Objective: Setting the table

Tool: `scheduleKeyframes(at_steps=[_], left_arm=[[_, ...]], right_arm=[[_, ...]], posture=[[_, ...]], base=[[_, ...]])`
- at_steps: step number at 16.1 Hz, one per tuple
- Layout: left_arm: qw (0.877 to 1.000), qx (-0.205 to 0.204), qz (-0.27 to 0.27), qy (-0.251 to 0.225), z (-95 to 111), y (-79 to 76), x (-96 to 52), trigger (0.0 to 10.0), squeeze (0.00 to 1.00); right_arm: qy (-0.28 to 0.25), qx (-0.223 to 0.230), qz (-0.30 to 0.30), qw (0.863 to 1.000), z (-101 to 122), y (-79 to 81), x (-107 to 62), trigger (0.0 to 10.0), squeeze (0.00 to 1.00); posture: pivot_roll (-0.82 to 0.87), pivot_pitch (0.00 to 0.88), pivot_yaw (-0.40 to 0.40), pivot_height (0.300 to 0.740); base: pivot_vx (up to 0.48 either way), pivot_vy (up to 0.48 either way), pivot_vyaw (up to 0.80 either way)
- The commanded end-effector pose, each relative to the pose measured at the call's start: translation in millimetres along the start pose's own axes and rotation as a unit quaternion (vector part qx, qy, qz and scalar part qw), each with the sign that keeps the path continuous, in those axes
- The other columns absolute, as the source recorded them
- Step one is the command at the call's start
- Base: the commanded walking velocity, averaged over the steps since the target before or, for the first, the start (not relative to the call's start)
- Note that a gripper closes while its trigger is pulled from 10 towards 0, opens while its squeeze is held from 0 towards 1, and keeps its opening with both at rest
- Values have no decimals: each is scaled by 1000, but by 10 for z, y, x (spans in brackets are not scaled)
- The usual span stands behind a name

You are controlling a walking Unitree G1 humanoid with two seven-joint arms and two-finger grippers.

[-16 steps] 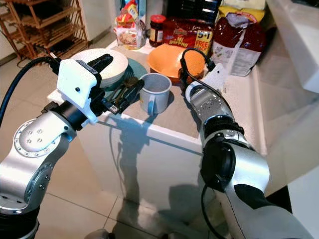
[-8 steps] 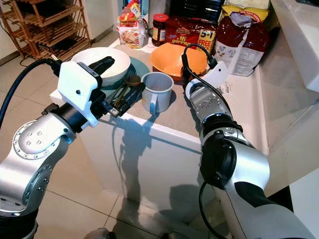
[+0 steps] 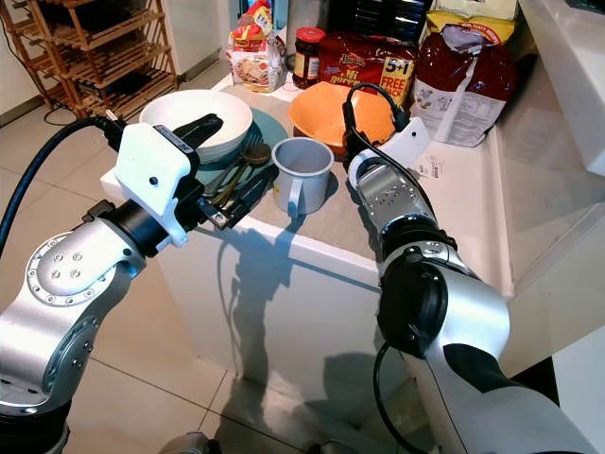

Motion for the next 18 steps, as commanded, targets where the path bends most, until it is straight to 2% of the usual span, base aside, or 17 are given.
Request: scheduleKeyframes(at_steps=[1,9,11,13,16,18], left_arm=[[1000,-1,-18,-5,34,-58,-11,10000,0],[1000,1,-16,-6,39,-47,-3,10000,0],[1000,3,-10,-7,41,-28,3,10000,0],[1000,4,-4,-8,40,-4,12,10000,0],[1000,5,4,-13,47,22,29,10000,0],[1000,6,11,-16,53,36,39,10000,0]], right_arm=[[-4,8,-1,1000,18,11,2,0,0],[-18,35,-1,999,79,-5,-2,0,0],[-33,65,9,997,147,35,-4,0,0],[-60,123,29,990,270,76,-14,0,0],[-86,172,49,980,409,96,-34,0,0],[-106,229,77,965,525,139,-54,0,0]], posture=[[101,24,-57,740],[98,25,-57,740],[96,29,-58,740],[93,28,-57,740],[85,27,-51,740],[82,24,-50,740]], base=[[0,0,0],[0,0,0],[0,0,0],[0,0,0],[0,0,0],[0,0,0]])
Point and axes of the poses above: a point about 5 cm out from each wrist's last joint towards the gripper, its own x axis pointing out of the wrist towards the gripper, its own z axis along the axis of the wrist's last joint, y = z × x, the point moved 2 cm from there along x, pointing out of the wrist towards the gripper, and after that the axes turned 3 degrees about x, right-handed, at the moved point
